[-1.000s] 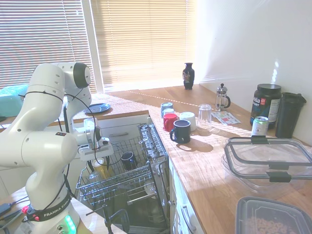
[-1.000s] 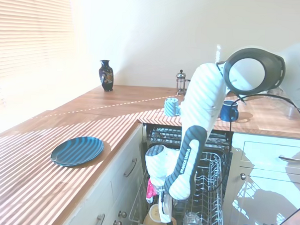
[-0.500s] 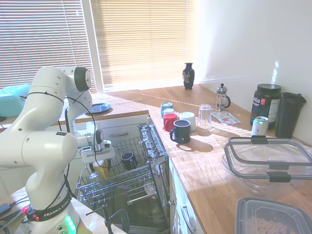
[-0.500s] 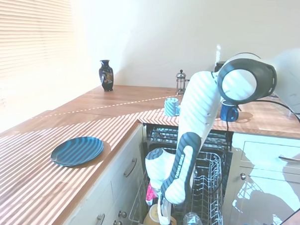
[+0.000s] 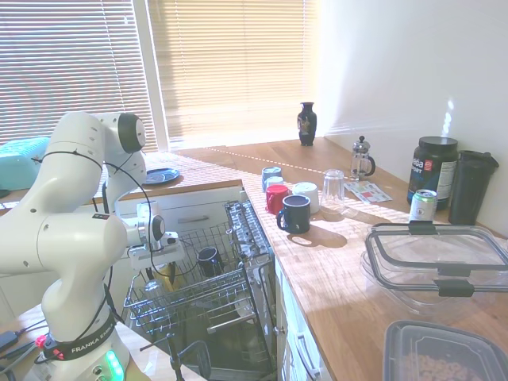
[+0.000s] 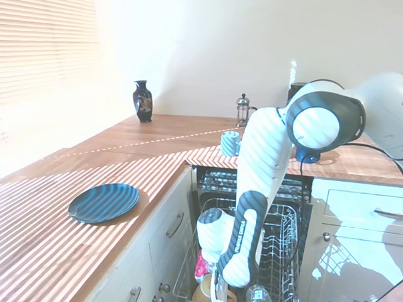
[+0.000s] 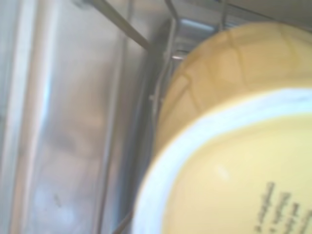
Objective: Remove a mug cup out of the dishwasher
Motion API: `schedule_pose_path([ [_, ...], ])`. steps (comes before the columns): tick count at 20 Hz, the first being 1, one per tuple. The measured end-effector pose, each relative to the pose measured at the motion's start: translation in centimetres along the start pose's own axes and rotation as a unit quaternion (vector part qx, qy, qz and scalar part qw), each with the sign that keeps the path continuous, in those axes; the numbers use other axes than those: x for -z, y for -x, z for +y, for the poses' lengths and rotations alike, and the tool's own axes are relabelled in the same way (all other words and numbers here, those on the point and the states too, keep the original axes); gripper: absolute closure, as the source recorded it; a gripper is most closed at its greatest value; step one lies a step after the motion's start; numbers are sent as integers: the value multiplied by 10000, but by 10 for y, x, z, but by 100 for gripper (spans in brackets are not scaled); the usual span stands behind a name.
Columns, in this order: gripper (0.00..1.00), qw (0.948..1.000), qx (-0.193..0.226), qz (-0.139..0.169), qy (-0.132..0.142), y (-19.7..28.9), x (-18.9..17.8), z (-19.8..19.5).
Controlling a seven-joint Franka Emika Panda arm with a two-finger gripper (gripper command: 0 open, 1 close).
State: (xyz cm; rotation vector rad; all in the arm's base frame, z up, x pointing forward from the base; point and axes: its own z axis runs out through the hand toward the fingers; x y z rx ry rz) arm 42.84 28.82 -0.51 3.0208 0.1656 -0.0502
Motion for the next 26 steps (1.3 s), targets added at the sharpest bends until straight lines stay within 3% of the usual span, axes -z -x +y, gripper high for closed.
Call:
schedule_pose_path([
  [19,100,10000,-79,22,20,1,1,-3],
  [26,100,10000,-73,-9,56,0,23,-11],
])
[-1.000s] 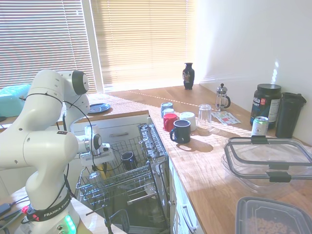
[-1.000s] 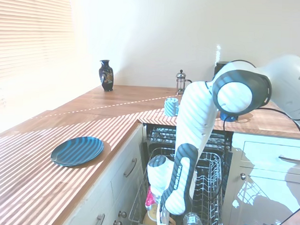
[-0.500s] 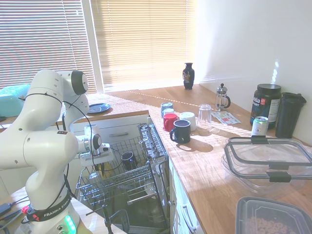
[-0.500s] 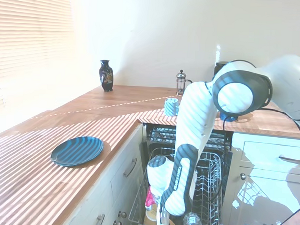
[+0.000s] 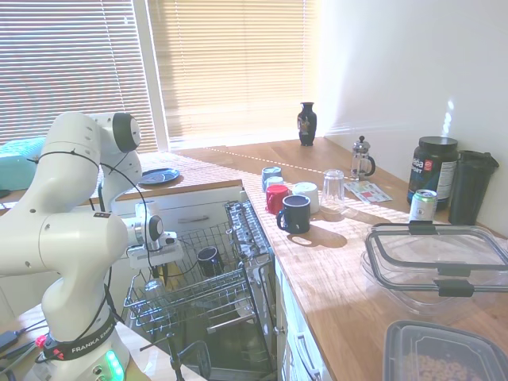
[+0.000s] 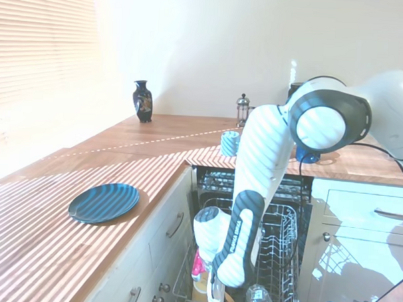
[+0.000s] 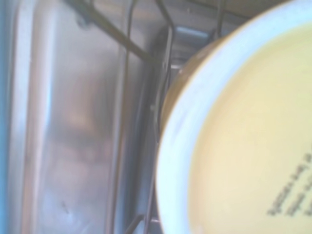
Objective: Remove a mug cup out of the dishwasher
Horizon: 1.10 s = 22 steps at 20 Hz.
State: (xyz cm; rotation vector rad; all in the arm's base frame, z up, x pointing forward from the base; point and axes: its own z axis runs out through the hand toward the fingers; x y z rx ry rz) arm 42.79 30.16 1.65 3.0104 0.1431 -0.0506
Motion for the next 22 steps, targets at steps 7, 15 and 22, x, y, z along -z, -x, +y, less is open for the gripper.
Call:
schedule_pose_path([
  [7,100,9998,-175,-2,1,-5,65,3],
  [15,100,9983,-478,309,-88,-22,159,11],
  [22,100,9932,-829,733,-366,-57,259,22],
])
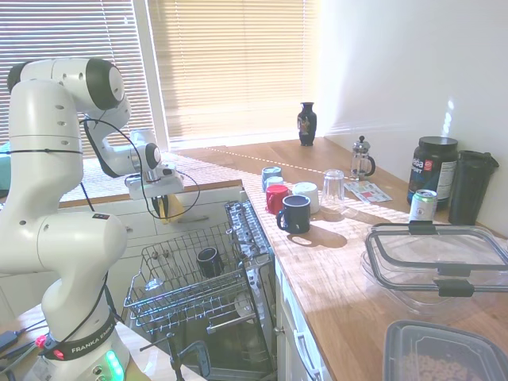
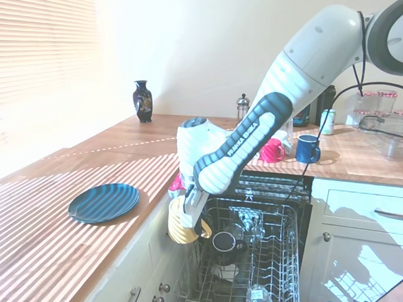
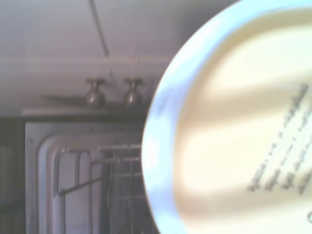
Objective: Remove a mug cup out of the dishwasher
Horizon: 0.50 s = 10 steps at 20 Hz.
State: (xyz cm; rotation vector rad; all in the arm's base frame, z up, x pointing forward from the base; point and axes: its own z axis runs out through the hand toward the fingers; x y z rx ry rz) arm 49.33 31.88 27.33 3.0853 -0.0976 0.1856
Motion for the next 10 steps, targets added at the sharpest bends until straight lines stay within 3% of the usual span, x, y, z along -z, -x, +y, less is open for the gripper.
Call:
schedule_pose_path([
  [5,100,9996,-214,187,-53,-32,53,6],
  [10,100,9983,-447,379,69,-56,99,47],
])
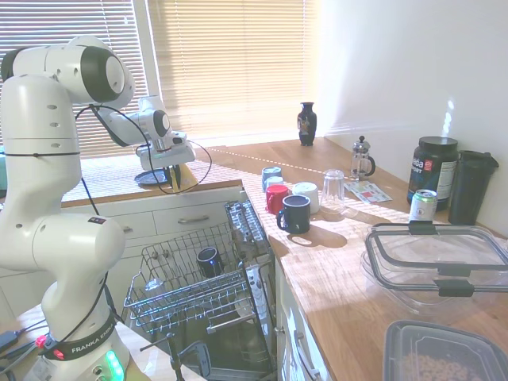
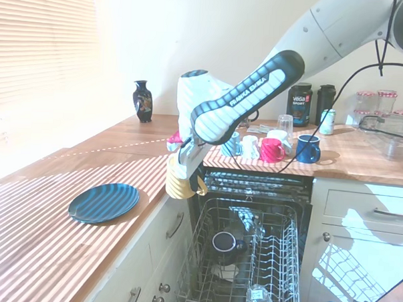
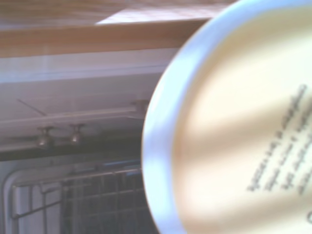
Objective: Remove a mug cup out of the dishwasher
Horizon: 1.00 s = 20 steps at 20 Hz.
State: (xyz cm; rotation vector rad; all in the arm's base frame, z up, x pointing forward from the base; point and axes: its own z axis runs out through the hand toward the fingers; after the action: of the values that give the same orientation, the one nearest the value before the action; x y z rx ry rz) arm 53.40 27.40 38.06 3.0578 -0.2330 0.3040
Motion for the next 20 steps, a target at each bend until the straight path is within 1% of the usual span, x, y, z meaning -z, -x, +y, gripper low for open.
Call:
schedule_pose_path([
  [2,100,9999,-133,34,59,-11,7,23],
  [6,100,9991,-407,29,142,-25,10,73],
  [10,100,9973,-711,76,190,-41,14,119],
  [13,100,9958,-877,77,231,-51,13,146],
  [17,100,9931,-1127,40,324,-46,14,186],
  [20,100,9896,-1384,89,375,-33,27,225],
])
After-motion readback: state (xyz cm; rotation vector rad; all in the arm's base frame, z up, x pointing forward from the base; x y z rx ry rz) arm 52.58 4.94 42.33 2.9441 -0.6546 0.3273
